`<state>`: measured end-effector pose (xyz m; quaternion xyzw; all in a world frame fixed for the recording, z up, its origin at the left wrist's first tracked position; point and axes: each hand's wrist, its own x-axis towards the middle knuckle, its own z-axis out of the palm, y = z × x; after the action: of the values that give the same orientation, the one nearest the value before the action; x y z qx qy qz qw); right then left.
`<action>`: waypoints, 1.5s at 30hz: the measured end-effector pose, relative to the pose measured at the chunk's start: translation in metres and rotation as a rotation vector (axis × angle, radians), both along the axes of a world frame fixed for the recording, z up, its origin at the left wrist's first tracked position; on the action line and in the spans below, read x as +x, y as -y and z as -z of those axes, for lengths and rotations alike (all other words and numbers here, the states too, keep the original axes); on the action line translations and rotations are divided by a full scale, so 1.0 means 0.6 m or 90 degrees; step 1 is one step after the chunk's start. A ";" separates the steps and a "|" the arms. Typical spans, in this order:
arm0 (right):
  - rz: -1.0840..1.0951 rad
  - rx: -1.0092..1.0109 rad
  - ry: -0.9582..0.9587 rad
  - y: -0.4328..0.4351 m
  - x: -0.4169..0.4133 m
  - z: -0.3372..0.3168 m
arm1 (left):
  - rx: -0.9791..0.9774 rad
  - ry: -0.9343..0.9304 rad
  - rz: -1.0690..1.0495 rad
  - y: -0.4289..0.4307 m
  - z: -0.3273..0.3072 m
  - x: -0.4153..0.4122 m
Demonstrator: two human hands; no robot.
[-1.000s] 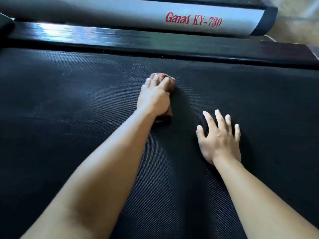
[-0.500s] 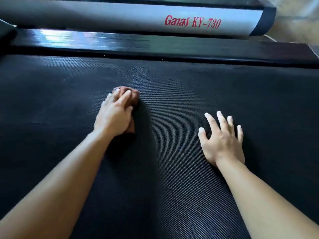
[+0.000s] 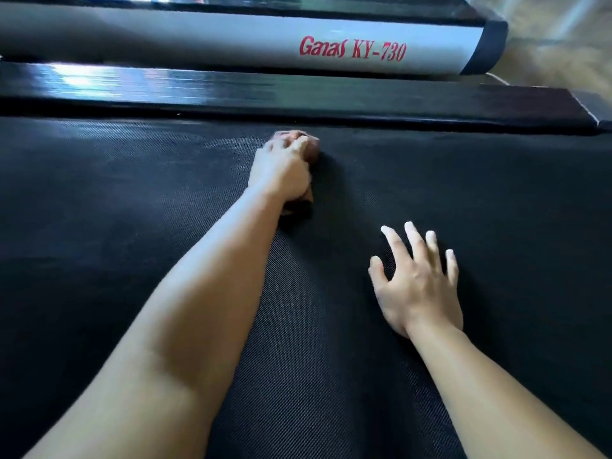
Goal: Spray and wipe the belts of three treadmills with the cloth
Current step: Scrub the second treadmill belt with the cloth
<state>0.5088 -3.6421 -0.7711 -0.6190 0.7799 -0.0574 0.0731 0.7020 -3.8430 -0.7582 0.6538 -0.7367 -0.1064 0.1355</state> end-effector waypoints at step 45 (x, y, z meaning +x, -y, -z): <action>-0.001 0.002 0.015 0.000 -0.001 -0.004 | -0.047 0.006 0.101 -0.067 0.012 0.004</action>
<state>0.5080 -3.6424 -0.7687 -0.6190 0.7784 -0.0635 0.0834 0.7046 -3.8029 -0.7653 0.5885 -0.7902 -0.0870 0.1471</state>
